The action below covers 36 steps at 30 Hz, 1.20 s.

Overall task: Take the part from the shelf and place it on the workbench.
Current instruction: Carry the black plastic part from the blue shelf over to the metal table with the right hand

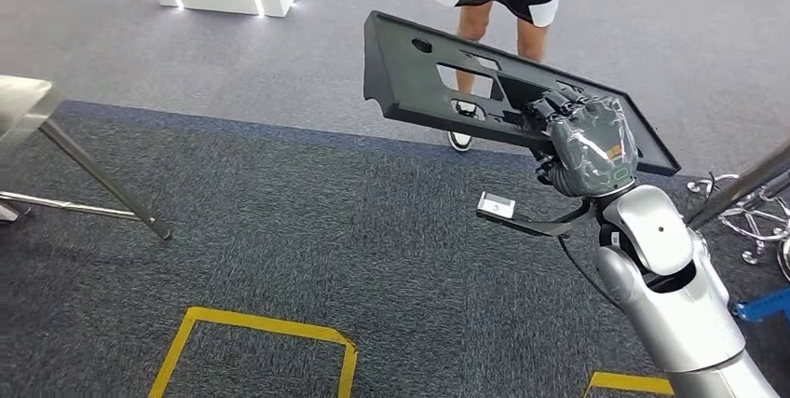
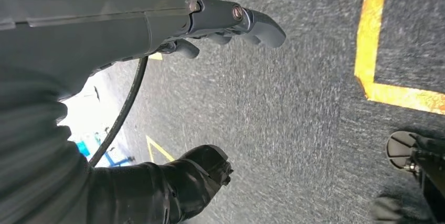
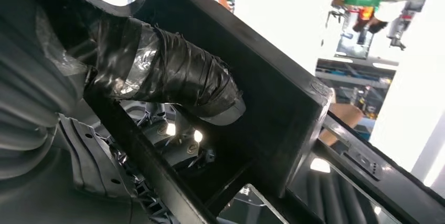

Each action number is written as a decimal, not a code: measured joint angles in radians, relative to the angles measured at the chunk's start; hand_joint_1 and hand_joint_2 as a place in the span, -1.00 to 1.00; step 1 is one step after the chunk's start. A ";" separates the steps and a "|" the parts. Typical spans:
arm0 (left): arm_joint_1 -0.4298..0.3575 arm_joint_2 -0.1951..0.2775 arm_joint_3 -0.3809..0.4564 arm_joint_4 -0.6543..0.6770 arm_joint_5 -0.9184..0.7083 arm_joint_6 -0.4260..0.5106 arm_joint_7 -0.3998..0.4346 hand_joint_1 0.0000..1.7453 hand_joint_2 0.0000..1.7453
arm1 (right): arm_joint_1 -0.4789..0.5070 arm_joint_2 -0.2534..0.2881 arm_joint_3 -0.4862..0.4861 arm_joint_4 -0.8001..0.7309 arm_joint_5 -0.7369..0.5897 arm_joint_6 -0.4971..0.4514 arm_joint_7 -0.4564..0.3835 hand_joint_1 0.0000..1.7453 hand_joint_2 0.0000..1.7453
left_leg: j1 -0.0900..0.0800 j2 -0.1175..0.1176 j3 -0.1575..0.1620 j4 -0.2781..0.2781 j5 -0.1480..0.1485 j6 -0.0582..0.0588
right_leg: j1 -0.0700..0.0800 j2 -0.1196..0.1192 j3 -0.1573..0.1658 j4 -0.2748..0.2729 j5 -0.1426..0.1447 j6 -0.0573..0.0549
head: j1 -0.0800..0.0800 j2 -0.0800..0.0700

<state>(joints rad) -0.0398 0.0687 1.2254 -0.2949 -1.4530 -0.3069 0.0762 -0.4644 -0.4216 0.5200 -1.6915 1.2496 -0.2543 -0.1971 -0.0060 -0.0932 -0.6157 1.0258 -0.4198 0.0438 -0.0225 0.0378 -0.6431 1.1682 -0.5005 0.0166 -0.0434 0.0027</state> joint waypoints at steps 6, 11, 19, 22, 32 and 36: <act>0.010 -0.001 -0.009 0.000 -0.019 0.003 -0.028 -1.00 1.00 | 0.014 -0.006 -0.013 -0.014 -0.064 0.008 0.001 1.00 1.00 | 0.006 -0.048 -0.030 0.021 -0.004 -0.029 | -0.002 0.016 0.047 -0.116 0.031 -0.017 | -0.002 0.000; 0.010 -0.001 -0.008 0.000 -0.010 -0.021 -0.035 -1.00 1.00 | 0.015 -0.006 -0.027 -0.022 -0.065 0.018 -0.007 1.00 1.00 | 0.012 0.083 -0.150 0.261 -0.116 -0.052 | 0.002 -0.058 0.065 -0.129 0.027 -0.033 | -0.010 0.000; 0.013 -0.001 -0.002 0.000 -0.004 -0.026 -0.020 -1.00 1.00 | 0.002 -0.007 -0.038 -0.023 -0.068 0.030 -0.013 1.00 1.00 | -0.005 0.138 -0.020 0.010 -0.005 -0.025 | 0.008 -0.154 0.087 -0.132 0.004 -0.009 | -0.010 0.000; 0.016 0.003 0.000 0.000 -0.004 -0.026 -0.019 -1.00 1.00 | -0.002 -0.007 -0.040 -0.023 -0.068 0.035 -0.013 1.00 1.00 | -0.003 0.104 -0.009 -0.008 0.002 -0.004 | 0.002 -0.131 0.087 -0.112 -0.016 0.007 | -0.009 0.000; 0.008 -0.001 0.002 -0.002 -0.010 -0.016 -0.022 -1.00 1.00 | -0.015 -0.013 -0.042 -0.022 -0.067 0.042 -0.009 1.00 1.00 | -0.002 -0.017 -0.001 0.009 -0.011 0.002 | -0.004 0.022 0.024 -0.074 0.028 0.004 | -0.007 0.000; 0.013 -0.004 0.005 -0.004 -0.012 -0.010 -0.033 -1.00 1.00 | -0.027 -0.017 -0.045 -0.022 -0.066 0.052 -0.002 1.00 1.00 | 0.006 -0.051 -0.017 0.010 -0.011 -0.020 | -0.001 0.015 0.049 -0.126 0.027 -0.007 | -0.007 0.000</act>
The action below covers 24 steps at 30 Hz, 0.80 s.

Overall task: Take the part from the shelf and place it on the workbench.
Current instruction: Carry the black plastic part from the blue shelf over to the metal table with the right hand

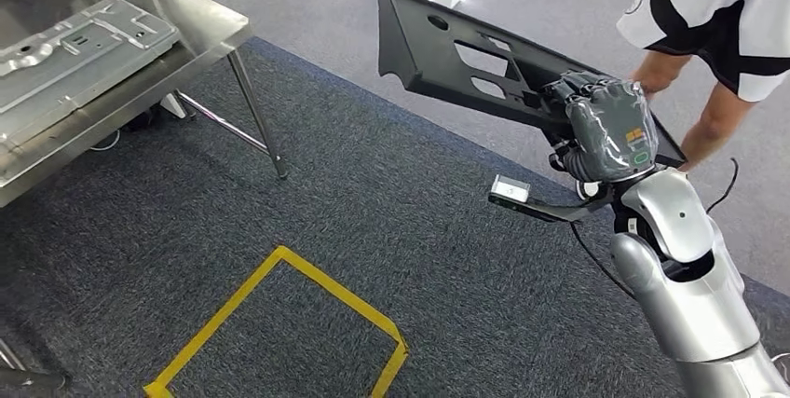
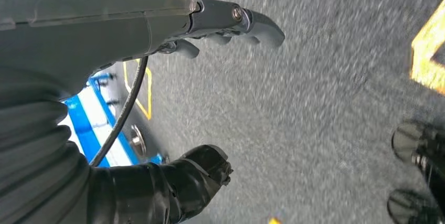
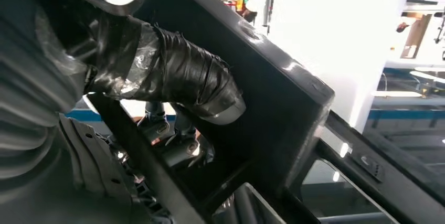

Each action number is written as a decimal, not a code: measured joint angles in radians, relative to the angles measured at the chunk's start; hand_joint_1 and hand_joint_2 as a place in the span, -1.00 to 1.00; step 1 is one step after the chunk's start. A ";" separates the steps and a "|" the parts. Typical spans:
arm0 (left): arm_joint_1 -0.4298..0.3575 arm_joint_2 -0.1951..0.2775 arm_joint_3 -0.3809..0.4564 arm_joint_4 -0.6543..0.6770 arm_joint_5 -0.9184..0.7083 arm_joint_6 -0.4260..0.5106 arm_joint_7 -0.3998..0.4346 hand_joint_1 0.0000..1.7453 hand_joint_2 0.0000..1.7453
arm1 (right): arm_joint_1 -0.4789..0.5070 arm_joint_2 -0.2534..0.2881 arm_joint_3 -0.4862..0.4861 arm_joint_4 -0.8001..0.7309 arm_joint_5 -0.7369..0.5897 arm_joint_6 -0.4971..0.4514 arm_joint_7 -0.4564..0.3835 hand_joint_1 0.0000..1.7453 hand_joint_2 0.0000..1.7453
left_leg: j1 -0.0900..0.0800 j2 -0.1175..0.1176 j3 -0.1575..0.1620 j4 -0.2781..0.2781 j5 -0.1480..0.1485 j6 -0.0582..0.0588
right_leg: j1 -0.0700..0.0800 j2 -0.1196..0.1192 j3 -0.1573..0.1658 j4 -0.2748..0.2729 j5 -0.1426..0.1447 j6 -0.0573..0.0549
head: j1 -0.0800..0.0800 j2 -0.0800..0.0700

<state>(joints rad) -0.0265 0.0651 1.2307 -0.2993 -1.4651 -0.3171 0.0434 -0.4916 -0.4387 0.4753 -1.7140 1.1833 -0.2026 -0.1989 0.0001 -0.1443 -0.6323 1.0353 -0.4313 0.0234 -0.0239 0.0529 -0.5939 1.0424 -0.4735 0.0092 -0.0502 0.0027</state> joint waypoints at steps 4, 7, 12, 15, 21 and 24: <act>0.000 -0.001 0.000 -0.003 -0.005 0.004 -0.009 -1.00 1.00 | -0.011 0.000 -0.009 0.000 -0.002 0.007 0.003 1.00 1.00 | 0.000 0.117 -0.075 0.151 -0.072 -0.019 | 0.002 -0.055 0.035 -0.021 -0.007 -0.022 | -0.004 0.000; 0.000 -0.002 0.000 -0.003 -0.009 0.006 -0.013 -1.00 1.00 | -0.014 0.000 -0.012 0.000 -0.002 0.010 0.003 1.00 1.00 | 0.009 0.137 -0.153 0.271 -0.092 -0.027 | 0.009 -0.099 0.056 -0.021 -0.027 -0.022 | -0.004 0.000; 0.002 -0.003 0.000 -0.003 -0.010 0.008 -0.014 -1.00 1.00 | -0.025 -0.001 -0.013 0.000 -0.003 0.019 0.002 1.00 1.00 | -0.004 0.193 -0.032 0.022 0.027 -0.008 | 0.012 -0.160 0.105 -0.027 -0.072 -0.002 | -0.004 0.000; 0.002 0.001 0.000 -0.005 -0.009 0.011 -0.016 -1.00 1.00 | -0.031 -0.001 -0.013 0.000 -0.008 0.024 0.002 1.00 1.00 | -0.011 0.168 -0.008 -0.002 0.010 0.016 | 0.007 -0.174 0.123 -0.012 -0.075 0.019 | -0.004 0.000; 0.000 0.006 0.002 -0.009 -0.007 0.013 -0.019 -1.00 1.00 | -0.035 -0.002 -0.016 0.001 -0.015 0.027 0.005 1.00 1.00 | -0.009 0.100 0.060 -0.015 -0.031 0.046 | -0.005 -0.058 -0.071 0.258 -0.146 0.027 | -0.002 0.000; 0.000 0.005 0.004 -0.009 -0.007 0.012 -0.020 -1.00 1.00 | -0.034 -0.002 -0.018 0.002 -0.018 0.029 0.005 1.00 1.00 | -0.008 0.055 0.104 -0.014 -0.063 0.041 | -0.006 -0.047 -0.117 0.201 -0.143 0.031 | -0.002 0.000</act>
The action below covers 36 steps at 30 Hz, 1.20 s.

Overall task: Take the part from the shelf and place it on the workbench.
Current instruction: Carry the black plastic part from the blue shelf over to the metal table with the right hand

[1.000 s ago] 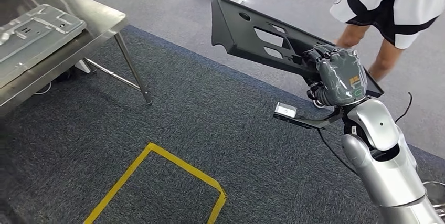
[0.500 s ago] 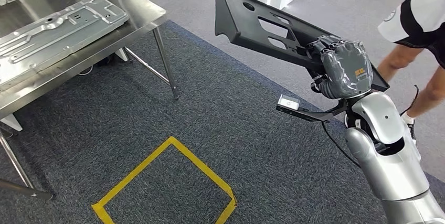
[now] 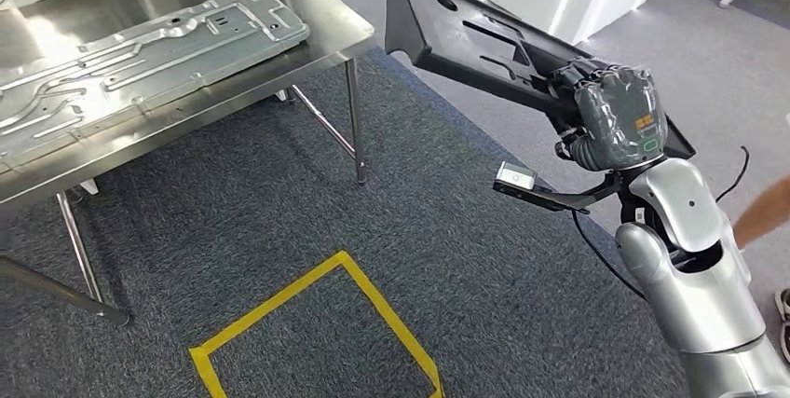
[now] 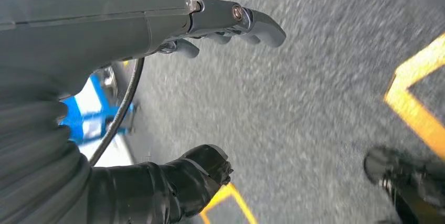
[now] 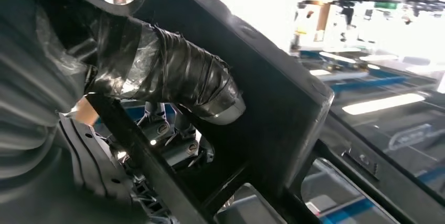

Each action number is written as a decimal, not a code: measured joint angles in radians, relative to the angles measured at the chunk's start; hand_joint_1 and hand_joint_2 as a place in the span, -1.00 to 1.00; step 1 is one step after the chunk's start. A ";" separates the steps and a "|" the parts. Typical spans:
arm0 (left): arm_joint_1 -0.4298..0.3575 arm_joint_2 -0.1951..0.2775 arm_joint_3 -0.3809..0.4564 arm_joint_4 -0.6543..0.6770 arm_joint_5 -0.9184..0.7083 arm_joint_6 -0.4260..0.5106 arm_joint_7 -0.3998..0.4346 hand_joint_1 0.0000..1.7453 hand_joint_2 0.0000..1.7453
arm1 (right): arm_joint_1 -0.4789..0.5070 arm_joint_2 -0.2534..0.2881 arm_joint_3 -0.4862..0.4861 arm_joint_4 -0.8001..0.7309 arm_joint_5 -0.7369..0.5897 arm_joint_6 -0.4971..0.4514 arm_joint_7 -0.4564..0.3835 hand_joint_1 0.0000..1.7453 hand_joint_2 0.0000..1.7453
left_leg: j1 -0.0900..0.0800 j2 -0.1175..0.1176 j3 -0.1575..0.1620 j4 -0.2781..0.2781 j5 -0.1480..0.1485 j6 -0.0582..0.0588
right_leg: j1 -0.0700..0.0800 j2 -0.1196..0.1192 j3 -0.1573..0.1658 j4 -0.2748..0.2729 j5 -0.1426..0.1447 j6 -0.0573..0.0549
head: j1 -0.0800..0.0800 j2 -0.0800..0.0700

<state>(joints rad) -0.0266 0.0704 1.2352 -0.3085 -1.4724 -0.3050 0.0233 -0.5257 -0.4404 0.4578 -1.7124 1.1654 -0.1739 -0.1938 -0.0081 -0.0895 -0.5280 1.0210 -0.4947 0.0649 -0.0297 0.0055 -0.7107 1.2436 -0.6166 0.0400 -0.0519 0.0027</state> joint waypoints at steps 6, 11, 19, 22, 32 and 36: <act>0.001 -0.004 0.011 0.000 -0.002 0.000 0.000 -1.00 1.00 | -0.008 -0.003 -0.004 0.007 -0.002 0.012 -0.001 1.00 1.00 | 0.007 -0.065 0.023 0.017 -0.039 -0.028 | 0.004 0.044 0.024 -0.195 0.228 -0.022 | 0.000 0.000; -0.004 -0.004 0.015 0.000 -0.002 -0.003 0.002 -1.00 1.00 | -0.026 -0.002 -0.005 0.013 -0.005 0.025 -0.001 1.00 1.00 | 0.007 0.072 -0.131 0.249 -0.042 -0.052 | 0.011 -0.022 0.099 -0.220 0.184 -0.053 | -0.003 0.000; 0.002 -0.003 0.023 0.000 -0.003 -0.011 0.003 -1.00 1.00 | -0.079 0.001 -0.003 0.039 -0.002 0.053 -0.005 1.00 1.00 | -0.005 0.146 -0.163 0.035 0.094 -0.023 | 0.027 -0.113 0.221 -0.222 0.076 -0.041 | -0.002 0.000; 0.001 0.002 0.025 0.000 -0.003 -0.012 0.003 -1.00 1.00 | -0.100 0.006 0.001 0.049 -0.001 0.060 -0.005 1.00 1.00 | -0.009 0.114 -0.131 0.017 0.096 -0.012 | 0.018 -0.117 0.236 -0.185 0.072 -0.020 | -0.002 0.000; -0.007 0.006 0.037 0.000 -0.006 -0.020 0.004 -1.00 1.00 | -0.134 0.012 0.017 0.076 0.001 0.071 -0.003 1.00 1.00 | -0.002 -0.026 -0.011 0.010 0.010 -0.003 | 0.005 0.023 0.003 -0.079 0.074 -0.009 | -0.001 0.000; -0.008 0.007 0.038 0.001 -0.005 -0.023 0.007 -1.00 1.00 | -0.150 0.024 0.032 0.084 0.008 0.086 0.003 1.00 1.00 | 0.003 -0.070 0.000 0.019 -0.016 -0.024 | 0.010 0.052 0.018 -0.194 0.232 -0.032 | 0.001 0.000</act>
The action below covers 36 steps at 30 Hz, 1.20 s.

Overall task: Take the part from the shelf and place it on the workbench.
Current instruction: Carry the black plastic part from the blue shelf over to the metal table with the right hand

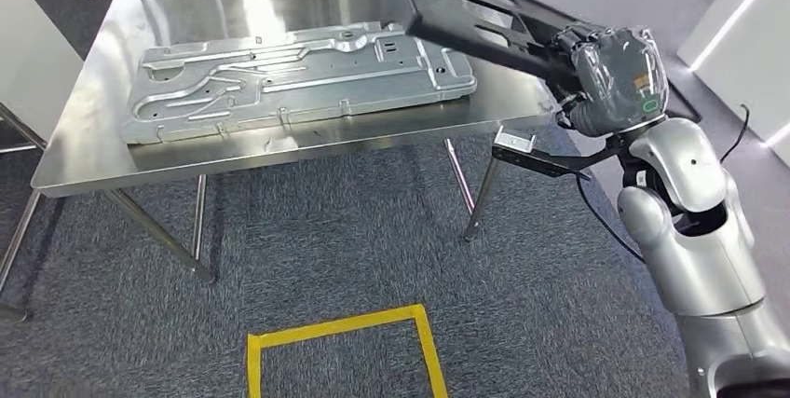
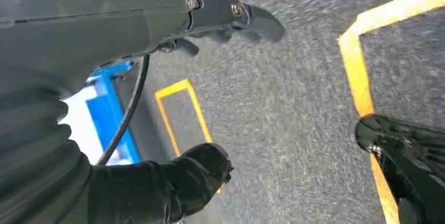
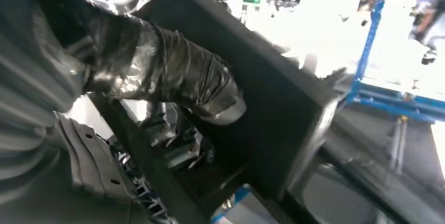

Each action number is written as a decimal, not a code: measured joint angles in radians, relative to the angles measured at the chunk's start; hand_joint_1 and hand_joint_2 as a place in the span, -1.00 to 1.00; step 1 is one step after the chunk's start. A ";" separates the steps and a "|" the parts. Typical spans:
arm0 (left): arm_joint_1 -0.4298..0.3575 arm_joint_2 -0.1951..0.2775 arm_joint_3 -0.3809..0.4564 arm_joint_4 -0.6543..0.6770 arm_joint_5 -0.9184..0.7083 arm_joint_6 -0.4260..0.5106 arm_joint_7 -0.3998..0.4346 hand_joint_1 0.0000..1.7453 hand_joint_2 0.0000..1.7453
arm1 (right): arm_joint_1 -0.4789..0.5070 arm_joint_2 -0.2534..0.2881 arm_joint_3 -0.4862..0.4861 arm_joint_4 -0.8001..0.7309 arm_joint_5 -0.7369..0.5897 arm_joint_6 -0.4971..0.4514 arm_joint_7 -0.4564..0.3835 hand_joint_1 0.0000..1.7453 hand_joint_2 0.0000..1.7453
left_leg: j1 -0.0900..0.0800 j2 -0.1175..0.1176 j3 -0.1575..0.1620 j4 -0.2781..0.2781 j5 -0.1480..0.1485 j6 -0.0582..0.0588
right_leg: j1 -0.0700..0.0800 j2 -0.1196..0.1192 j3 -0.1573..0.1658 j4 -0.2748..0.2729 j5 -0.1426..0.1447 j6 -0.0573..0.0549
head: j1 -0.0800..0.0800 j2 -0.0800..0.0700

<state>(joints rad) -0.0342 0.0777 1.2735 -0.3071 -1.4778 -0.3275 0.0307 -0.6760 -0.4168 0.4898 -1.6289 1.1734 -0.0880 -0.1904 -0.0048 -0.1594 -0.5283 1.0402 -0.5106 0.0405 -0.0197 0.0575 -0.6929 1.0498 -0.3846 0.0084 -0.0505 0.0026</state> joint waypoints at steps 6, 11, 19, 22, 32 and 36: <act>-0.003 0.008 0.000 0.001 0.000 -0.001 0.001 -1.00 1.00 | -0.010 0.018 0.010 0.003 0.003 0.001 0.003 1.00 1.00 | 0.001 0.142 -0.148 0.229 -0.037 -0.033 | 0.006 -0.078 0.071 -0.021 -0.045 -0.037 | 0.000 0.000; 0.003 0.013 0.001 0.001 0.002 -0.006 0.010 -1.00 1.00 | -0.012 0.041 0.034 0.012 0.021 0.012 0.017 1.00 1.00 | 0.001 0.181 -0.172 0.110 0.016 -0.021 | 0.013 -0.139 0.138 -0.022 -0.104 -0.037 | 0.000 0.000; 0.001 0.037 0.001 0.004 -0.001 -0.005 0.015 -1.00 1.00 | -0.037 0.059 0.080 0.034 0.034 0.021 0.043 1.00 1.00 | -0.004 0.171 -0.080 -0.034 0.101 0.019 | 0.008 -0.109 0.127 0.106 -0.126 0.002 | 0.000 0.000; -0.005 0.037 0.001 0.005 -0.002 -0.005 0.010 -1.00 1.00 | -0.055 0.047 0.091 0.052 0.027 0.034 0.040 1.00 1.00 | -0.002 0.145 -0.060 -0.036 0.081 0.025 | 0.003 -0.062 0.014 0.241 -0.200 0.014 | 0.001 0.000; -0.002 0.038 0.002 0.011 -0.005 -0.004 0.008 -1.00 1.00 | -0.087 0.028 0.117 0.118 0.043 0.058 0.071 1.00 1.00 | -0.004 0.111 0.012 -0.007 0.008 -0.013 | 0.012 -0.059 0.041 -0.013 -0.019 -0.026 | 0.001 0.000; -0.005 0.040 0.002 0.015 -0.005 -0.002 0.008 -1.00 1.00 | -0.097 0.028 0.120 0.129 0.043 0.058 0.073 1.00 1.00 | 0.005 0.144 -0.103 0.184 -0.022 -0.033 | 0.006 -0.064 0.084 -0.034 -0.039 -0.044 | -0.001 0.000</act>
<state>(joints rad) -0.0397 0.1180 1.2753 -0.2925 -1.4824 -0.3295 0.0389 -0.7730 -0.3887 0.6093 -1.5000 1.2169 -0.0302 -0.1176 -0.0003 -0.0156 -0.6313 1.2240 -0.5330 0.0072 -0.0136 -0.0067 -0.6086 1.0156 -0.4236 -0.0352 -0.0519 0.0027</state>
